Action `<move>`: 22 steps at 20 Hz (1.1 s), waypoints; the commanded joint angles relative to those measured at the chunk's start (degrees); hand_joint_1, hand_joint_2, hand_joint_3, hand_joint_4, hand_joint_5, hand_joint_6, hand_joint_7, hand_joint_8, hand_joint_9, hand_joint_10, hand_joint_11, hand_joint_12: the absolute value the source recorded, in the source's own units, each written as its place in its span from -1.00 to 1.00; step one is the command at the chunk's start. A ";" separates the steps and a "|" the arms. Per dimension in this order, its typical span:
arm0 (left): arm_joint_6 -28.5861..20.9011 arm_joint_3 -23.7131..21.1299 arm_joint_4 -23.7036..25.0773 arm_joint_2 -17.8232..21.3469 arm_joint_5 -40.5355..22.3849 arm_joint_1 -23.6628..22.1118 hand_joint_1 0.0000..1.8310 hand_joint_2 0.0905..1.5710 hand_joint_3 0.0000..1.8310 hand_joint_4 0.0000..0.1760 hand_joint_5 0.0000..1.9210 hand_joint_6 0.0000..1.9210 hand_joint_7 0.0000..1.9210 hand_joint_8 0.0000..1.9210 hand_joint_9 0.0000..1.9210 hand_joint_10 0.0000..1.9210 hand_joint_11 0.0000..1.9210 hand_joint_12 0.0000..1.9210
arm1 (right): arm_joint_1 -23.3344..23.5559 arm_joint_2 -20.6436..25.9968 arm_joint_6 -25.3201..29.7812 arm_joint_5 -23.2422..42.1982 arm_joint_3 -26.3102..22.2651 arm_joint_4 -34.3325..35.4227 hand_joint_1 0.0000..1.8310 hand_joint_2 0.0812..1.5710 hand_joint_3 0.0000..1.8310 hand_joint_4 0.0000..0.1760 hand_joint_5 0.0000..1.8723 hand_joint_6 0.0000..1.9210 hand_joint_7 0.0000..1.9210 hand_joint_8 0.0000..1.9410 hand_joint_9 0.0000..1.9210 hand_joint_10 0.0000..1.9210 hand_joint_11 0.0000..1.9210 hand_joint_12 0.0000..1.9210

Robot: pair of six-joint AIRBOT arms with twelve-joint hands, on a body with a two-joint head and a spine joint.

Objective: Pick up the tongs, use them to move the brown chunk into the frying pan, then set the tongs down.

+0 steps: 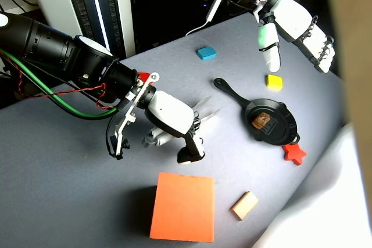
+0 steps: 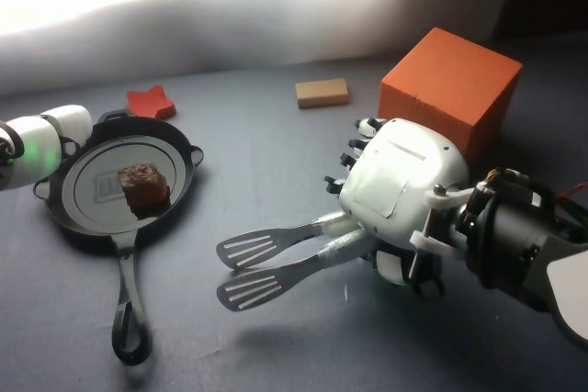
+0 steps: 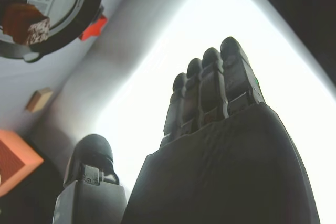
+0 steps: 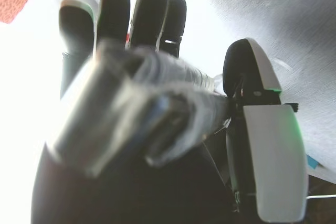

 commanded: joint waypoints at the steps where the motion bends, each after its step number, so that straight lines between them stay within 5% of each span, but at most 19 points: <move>1: 0.14 0.16 4.73 0.54 -5.03 -0.48 -1.00 0.47 -1.00 -1.00 -0.96 -1.00 -0.92 -1.00 -0.94 -1.00 -1.00 -0.93 | 0.18 0.00 -0.21 -4.03 -0.08 -3.45 -0.56 0.50 -1.00 -1.00 -0.36 -0.79 -0.24 -0.77 -0.36 -0.34 -0.69 0.42; 6: 0.14 -0.25 4.73 0.58 -5.03 -0.42 -1.00 0.47 -1.00 -1.00 -0.95 -1.00 -0.91 -1.00 -0.93 -1.00 -1.00 -0.89 | -0.11 0.04 -1.39 -4.26 -0.56 -3.46 -0.79 0.37 -1.00 -1.00 -0.60 -0.99 -0.47 -1.00 -0.55 -0.75 -1.00 0.37; 14: 0.14 -0.74 4.73 0.63 -5.35 -0.41 -1.00 0.47 -1.00 -1.00 -0.95 -1.00 -0.92 -1.00 -0.94 -1.00 -1.00 -0.89 | -0.85 3.18 -2.50 -4.86 -4.36 -3.45 -0.81 0.32 -1.00 -1.00 -0.66 -1.00 -0.53 -1.00 -0.56 -0.86 -1.00 0.26; 19: 0.44 -2.50 4.73 0.67 -5.90 -0.42 -1.00 0.50 -1.00 -1.00 -0.90 -0.99 -0.87 -0.99 -0.90 -0.99 -1.00 -0.83 | 0.08 6.61 -3.08 -5.13 -8.64 -2.93 -0.77 0.36 -1.00 -1.00 -0.39 -0.92 -0.28 -0.96 -0.33 -0.77 -0.94 0.52; 22: 0.87 -3.51 4.73 0.67 -5.90 -0.42 -1.00 0.56 -0.99 -1.00 -0.74 -0.98 -0.70 -0.99 -0.76 -0.98 -1.00 -0.56 | 1.69 8.88 -5.11 -4.62 -11.22 1.39 -0.71 0.42 -1.00 -1.00 -0.08 -0.92 0.00 -0.96 -0.26 -0.42 -0.81 0.65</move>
